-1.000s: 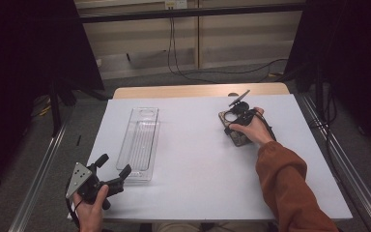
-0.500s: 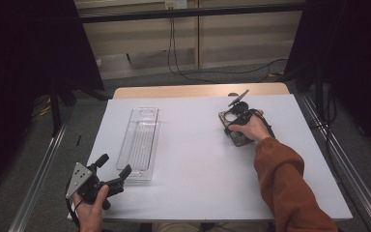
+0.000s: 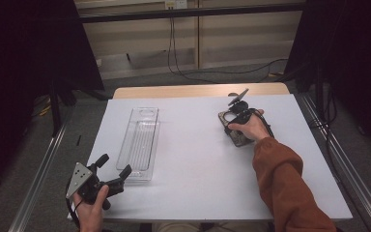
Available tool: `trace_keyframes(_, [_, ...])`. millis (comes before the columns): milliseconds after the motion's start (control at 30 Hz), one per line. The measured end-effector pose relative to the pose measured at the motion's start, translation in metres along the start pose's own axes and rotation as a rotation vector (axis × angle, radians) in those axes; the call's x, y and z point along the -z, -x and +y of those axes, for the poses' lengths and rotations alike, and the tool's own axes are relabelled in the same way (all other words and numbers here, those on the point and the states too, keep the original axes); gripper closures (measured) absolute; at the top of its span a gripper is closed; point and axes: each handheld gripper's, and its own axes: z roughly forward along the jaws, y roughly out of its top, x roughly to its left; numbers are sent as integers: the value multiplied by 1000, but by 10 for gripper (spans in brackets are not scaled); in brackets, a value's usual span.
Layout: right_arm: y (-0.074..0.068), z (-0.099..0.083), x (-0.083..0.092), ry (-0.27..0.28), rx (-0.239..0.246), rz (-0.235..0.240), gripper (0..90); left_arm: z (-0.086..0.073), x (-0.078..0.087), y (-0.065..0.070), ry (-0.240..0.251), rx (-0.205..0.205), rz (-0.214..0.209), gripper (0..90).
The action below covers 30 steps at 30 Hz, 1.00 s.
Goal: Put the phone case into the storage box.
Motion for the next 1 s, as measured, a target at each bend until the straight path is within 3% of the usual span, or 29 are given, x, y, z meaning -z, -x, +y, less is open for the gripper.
trace_keyframes(200, [3,1,3,-10,16,2,117,0,1,0,4,8,-1,35])
trace_keyframes(767, [3,0,5,-5,5,1,124,0,0,-1,5,9,2,35])
trace_keyframes(1000, [1,-2,13,52,-2,10,123,0,0,-1,2,6,6,35])
